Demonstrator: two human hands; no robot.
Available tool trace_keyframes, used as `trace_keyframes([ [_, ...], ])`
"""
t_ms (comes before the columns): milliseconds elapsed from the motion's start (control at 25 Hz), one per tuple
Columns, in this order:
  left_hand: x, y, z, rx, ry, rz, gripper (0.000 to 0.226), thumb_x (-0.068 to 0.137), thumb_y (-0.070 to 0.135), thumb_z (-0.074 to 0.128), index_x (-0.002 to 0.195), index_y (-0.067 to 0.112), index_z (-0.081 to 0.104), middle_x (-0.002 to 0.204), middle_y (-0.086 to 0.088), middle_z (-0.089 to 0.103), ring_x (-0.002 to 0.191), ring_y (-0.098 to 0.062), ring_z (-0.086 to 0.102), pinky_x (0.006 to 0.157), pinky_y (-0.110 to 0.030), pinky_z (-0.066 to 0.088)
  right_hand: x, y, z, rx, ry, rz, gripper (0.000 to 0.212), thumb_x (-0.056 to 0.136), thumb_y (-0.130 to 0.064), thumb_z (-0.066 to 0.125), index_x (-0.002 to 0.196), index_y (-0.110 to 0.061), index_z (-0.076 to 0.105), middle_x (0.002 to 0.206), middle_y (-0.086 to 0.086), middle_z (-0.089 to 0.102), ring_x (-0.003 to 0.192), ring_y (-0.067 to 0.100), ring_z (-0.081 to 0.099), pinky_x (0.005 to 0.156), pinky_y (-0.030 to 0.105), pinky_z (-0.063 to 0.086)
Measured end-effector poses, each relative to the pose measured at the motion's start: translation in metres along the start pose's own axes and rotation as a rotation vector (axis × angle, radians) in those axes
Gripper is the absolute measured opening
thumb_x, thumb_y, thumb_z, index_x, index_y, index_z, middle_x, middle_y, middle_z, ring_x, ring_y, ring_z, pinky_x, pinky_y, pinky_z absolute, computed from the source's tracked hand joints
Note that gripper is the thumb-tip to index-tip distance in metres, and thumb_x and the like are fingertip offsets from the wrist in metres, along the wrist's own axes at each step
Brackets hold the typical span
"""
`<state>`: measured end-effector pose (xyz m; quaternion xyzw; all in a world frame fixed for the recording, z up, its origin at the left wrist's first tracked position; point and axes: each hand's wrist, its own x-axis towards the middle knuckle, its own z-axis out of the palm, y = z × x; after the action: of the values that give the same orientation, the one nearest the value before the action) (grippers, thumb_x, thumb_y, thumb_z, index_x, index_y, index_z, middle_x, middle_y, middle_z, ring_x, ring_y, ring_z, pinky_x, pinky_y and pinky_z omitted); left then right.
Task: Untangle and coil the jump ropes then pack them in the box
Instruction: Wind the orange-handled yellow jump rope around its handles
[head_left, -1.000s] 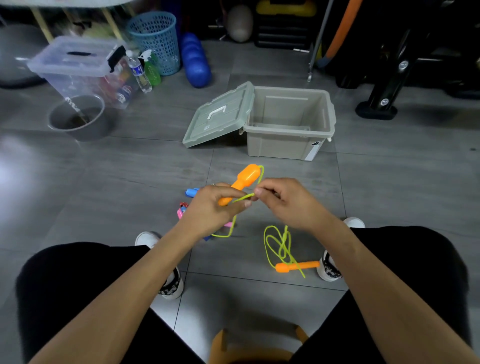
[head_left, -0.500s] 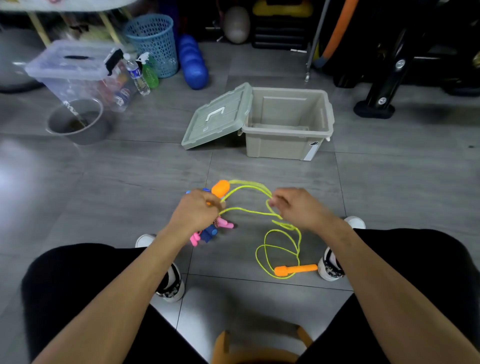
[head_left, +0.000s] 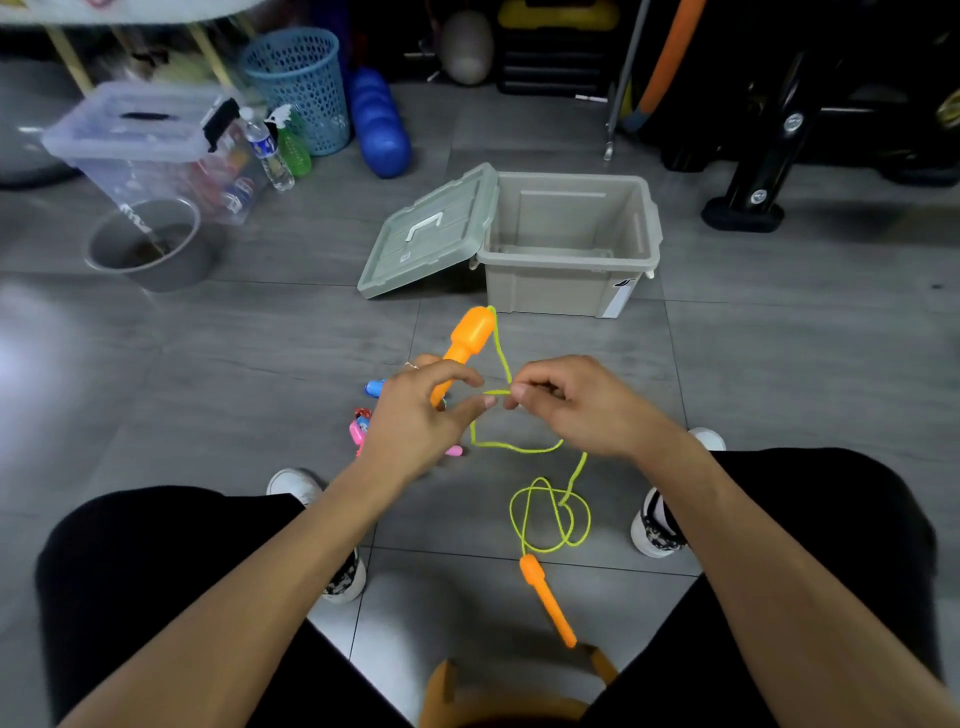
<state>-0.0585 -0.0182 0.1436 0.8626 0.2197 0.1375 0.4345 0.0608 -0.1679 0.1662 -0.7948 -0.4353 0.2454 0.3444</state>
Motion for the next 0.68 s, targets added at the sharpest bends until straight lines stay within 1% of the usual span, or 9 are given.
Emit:
trace_keyframes([
  [120,-0.001,0.004,-0.001,-0.141,-0.073,-0.015,0.009,0.084,0.018,0.073,0.085,0.027,0.074,0.095,-0.005,0.062,0.067,-0.025,0.066,0.054,-0.033,0.057,-0.003,0.001,-0.002,0.119,-0.007,0.034,0.020,0.096,-0.018,0.051,0.087,-0.016,0.069,0.061,-0.002,0.049,0.056,0.008,0.044,0.055,0.023,0.038],
  [160,-0.001,0.007,-0.002,-0.162,-0.033,-0.024,0.011,0.086,0.015,0.071,0.082,0.025,0.074,0.096,-0.006,0.063,0.070,-0.021,0.066,0.055,-0.029,0.057,-0.002,0.005,-0.002,0.178,-0.009,0.075,0.021,0.097,-0.017,0.050,0.087,-0.015,0.068,0.064,0.000,0.053,0.060,0.010,0.050,0.059,0.026,0.044],
  [240,0.001,0.014,-0.008,-0.239,0.080,-0.071,0.016,0.087,0.009,0.067,0.080,0.022,0.071,0.097,-0.006,0.063,0.070,-0.009,0.060,0.051,-0.011,0.048,0.001,0.019,0.000,0.192,-0.085,0.165,0.021,0.098,-0.014,0.046,0.089,-0.015,0.066,0.073,0.002,0.062,0.069,0.012,0.059,0.071,0.031,0.050],
  [360,0.004,0.017,-0.017,-0.320,0.201,-0.105,0.014,0.089,0.008,0.064,0.083,0.018,0.070,0.090,-0.004,0.063,0.062,0.000,0.055,0.054,-0.010,0.044,0.002,0.038,0.006,-0.058,-0.352,0.252,0.022,0.099,-0.015,0.042,0.095,-0.018,0.064,0.085,-0.002,0.068,0.086,0.014,0.062,0.082,0.030,0.048],
  [400,0.006,0.011,-0.020,-0.288,0.225,-0.135,0.013,0.089,0.010,0.065,0.082,0.020,0.070,0.084,-0.001,0.063,0.061,-0.001,0.054,0.057,-0.012,0.042,0.002,0.039,0.007,-0.131,-0.384,0.261,0.023,0.098,-0.015,0.042,0.096,-0.018,0.064,0.086,-0.004,0.068,0.087,0.013,0.062,0.082,0.028,0.047],
  [480,0.013,-0.007,-0.023,-0.117,0.205,-0.229,0.017,0.087,0.016,0.067,0.075,0.027,0.069,0.071,0.004,0.061,0.059,-0.004,0.051,0.062,-0.018,0.040,0.003,0.036,0.007,-0.186,-0.247,0.243,0.022,0.097,-0.014,0.044,0.094,-0.018,0.065,0.084,-0.004,0.068,0.081,0.010,0.061,0.072,0.017,0.044],
  [560,0.017,-0.023,-0.023,0.125,0.054,-0.362,0.024,0.086,0.018,0.064,0.067,0.032,0.066,0.072,0.005,0.066,0.064,-0.010,0.060,0.062,-0.022,0.042,0.003,0.027,0.003,-0.107,0.008,0.190,0.021,0.096,-0.013,0.045,0.089,-0.017,0.064,0.081,-0.004,0.068,0.076,0.006,0.062,0.065,0.010,0.041],
  [600,0.017,-0.029,-0.022,0.223,-0.048,-0.418,0.026,0.086,0.018,0.062,0.065,0.033,0.065,0.073,0.006,0.069,0.065,-0.012,0.063,0.059,-0.022,0.044,0.003,0.023,0.001,-0.050,0.086,0.156,0.020,0.095,-0.013,0.046,0.086,-0.018,0.063,0.078,-0.005,0.068,0.073,0.002,0.061,0.064,0.009,0.041],
  [680,0.012,-0.030,-0.019,0.294,-0.224,-0.461,0.024,0.087,0.018,0.063,0.068,0.033,0.062,0.066,0.010,0.068,0.053,-0.003,0.059,0.052,-0.019,0.046,0.002,0.015,-0.002,0.007,0.103,0.115,0.019,0.095,-0.014,0.047,0.082,-0.021,0.060,0.075,-0.005,0.066,0.072,0.004,0.061,0.065,0.011,0.042],
])
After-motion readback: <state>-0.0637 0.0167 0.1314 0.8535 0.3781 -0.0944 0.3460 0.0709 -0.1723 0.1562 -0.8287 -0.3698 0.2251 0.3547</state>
